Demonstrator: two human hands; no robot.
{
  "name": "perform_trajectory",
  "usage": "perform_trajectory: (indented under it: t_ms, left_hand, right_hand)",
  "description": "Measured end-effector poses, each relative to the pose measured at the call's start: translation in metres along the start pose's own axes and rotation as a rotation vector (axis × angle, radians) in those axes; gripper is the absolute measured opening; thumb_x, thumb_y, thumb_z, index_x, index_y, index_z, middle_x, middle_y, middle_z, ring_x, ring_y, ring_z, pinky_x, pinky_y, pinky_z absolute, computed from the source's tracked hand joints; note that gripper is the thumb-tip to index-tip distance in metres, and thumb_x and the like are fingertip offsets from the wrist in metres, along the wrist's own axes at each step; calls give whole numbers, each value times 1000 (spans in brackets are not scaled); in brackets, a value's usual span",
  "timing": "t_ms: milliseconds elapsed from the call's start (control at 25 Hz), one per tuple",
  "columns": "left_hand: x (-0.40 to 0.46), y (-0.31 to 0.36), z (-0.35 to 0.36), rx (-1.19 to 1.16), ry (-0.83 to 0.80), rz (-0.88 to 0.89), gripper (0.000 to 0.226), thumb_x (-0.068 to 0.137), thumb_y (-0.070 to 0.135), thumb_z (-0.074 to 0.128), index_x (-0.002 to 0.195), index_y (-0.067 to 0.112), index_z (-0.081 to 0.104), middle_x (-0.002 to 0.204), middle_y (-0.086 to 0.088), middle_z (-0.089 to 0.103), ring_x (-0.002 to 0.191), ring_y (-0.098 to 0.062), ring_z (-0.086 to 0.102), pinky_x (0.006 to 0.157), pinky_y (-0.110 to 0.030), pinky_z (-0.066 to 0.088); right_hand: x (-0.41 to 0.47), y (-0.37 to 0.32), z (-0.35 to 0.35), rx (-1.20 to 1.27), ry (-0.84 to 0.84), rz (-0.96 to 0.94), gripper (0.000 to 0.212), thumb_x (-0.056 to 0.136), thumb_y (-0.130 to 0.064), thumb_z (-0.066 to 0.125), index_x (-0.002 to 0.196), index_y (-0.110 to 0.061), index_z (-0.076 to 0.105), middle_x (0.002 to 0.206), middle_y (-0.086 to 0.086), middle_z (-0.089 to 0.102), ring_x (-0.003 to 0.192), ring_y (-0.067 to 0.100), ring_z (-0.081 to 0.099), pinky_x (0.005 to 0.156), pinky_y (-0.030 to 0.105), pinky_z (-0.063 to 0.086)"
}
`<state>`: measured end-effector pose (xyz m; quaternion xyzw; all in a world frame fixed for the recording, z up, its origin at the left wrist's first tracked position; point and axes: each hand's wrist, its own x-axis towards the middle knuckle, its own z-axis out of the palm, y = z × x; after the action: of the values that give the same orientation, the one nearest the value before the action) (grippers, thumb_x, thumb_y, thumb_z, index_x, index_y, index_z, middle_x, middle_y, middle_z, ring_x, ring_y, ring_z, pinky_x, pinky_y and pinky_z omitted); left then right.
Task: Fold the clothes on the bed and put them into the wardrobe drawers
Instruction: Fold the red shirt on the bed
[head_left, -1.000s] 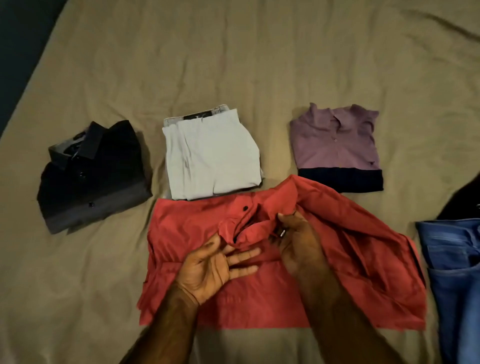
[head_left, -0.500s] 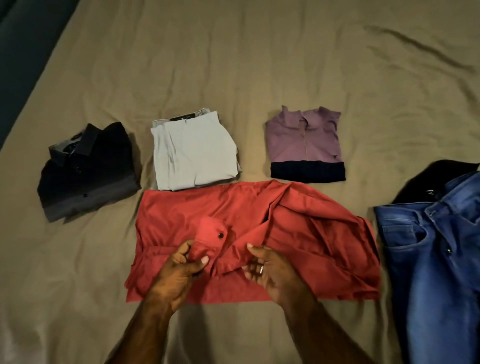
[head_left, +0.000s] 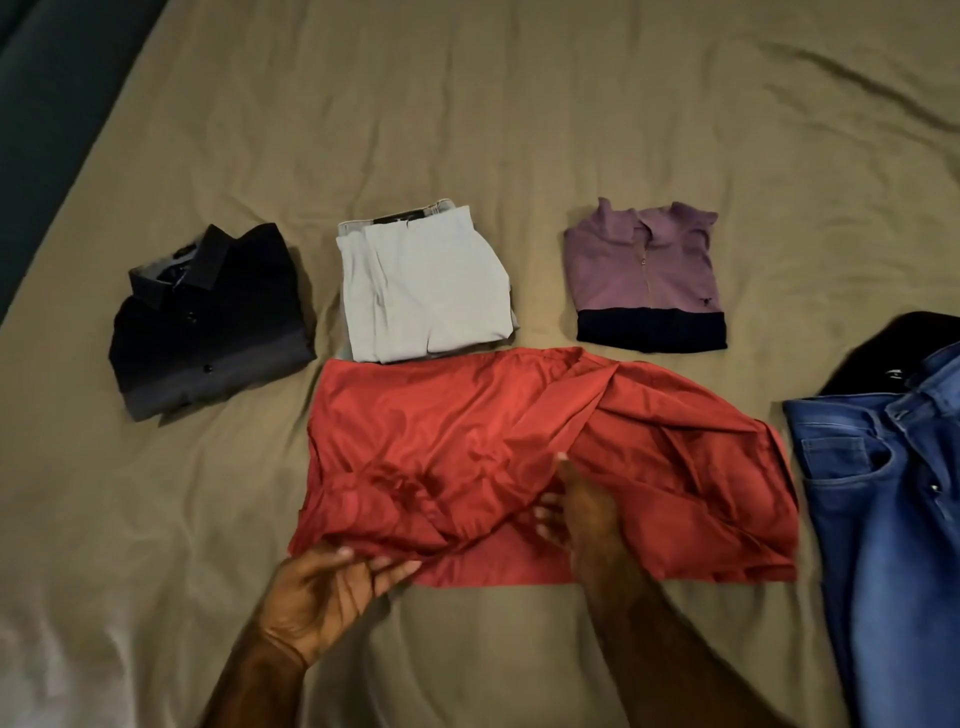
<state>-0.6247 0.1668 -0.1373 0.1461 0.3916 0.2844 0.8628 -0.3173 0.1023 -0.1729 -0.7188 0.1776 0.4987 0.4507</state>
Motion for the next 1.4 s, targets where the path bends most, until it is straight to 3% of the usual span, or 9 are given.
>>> perform_trajectory:
  t_ms: [160, 360, 480, 600, 680, 840, 960, 1160, 1400]
  left_hand:
    - [12, 25, 13, -66, 145, -188, 94, 94, 84, 40, 152, 11, 53, 153, -24, 53, 140, -52, 48, 116, -81, 18]
    - [27, 5, 16, 478, 386, -405, 50, 76, 23, 87, 116, -3, 71, 109, -24, 76, 95, -42, 76, 71, -58, 65]
    - [31, 0, 7, 862, 317, -577, 40, 63, -4, 90, 92, 2, 64, 87, -23, 74, 77, -29, 77, 57, -32, 60]
    - [39, -12, -4, 1042, 342, -575, 32, 79, -3, 87, 98, 7, 62, 82, -25, 75, 55, -19, 66, 45, -24, 49]
    - [46, -24, -6, 1064, 460, -466, 14, 97, 13, 74, 94, 4, 64, 72, -20, 73, 46, -20, 62, 42, -23, 41]
    - [58, -41, 11, 908, 793, -308, 87, 95, 82, 40, 84, 2, 73, 68, -23, 73, 60, -39, 72, 50, -35, 55]
    - [68, -45, 32, 890, 877, -407, 99, 73, 98, 52, 84, 3, 74, 67, -22, 74, 63, -40, 76, 52, -40, 61]
    - [76, -50, 33, 987, 821, -309, 18, 82, 17, 85, 87, 5, 73, 77, -18, 75, 54, -31, 67, 56, -42, 60]
    - [60, -45, 28, 705, 483, -107, 60, 87, -31, 44, 115, 16, 70, 106, -14, 76, 73, -26, 73, 51, -37, 61]
  right_hand:
    - [29, -42, -3, -57, 190, -162, 59, 101, -56, 59, 87, 1, 68, 68, 14, 64, 47, 21, 56, 45, 27, 44]
    - [48, -85, 1, 29, 247, -131, 64, 93, -67, 64, 89, -3, 66, 68, 9, 64, 52, 20, 60, 48, 27, 52]
    - [67, -101, -4, 108, 264, -43, 63, 91, -70, 63, 87, -7, 65, 71, 8, 67, 53, 21, 62, 54, 29, 57]
    - [74, -111, -13, 145, 199, -50, 24, 100, -33, 56, 95, -11, 62, 79, 7, 63, 62, 21, 62, 55, 30, 51]
    - [76, -100, -23, 212, 191, 1, 20, 103, -25, 44, 104, -11, 59, 90, 9, 62, 71, 22, 61, 59, 34, 49]
    - [70, -72, -54, 301, 155, -9, 35, 108, -18, 26, 125, -16, 56, 111, 9, 64, 84, 30, 65, 80, 45, 53]
    - [70, -79, -70, 344, 148, -5, 31, 106, -11, 29, 109, -15, 59, 105, 13, 61, 88, 34, 64, 84, 52, 54]
    - [70, -86, -67, 149, 86, 31, 20, 96, -22, 69, 113, -12, 67, 90, 12, 70, 65, 26, 67, 62, 36, 59]
    - [79, -89, -81, 309, 88, -28, 39, 104, -5, 43, 141, -7, 55, 118, 12, 63, 106, 37, 65, 77, 49, 56]
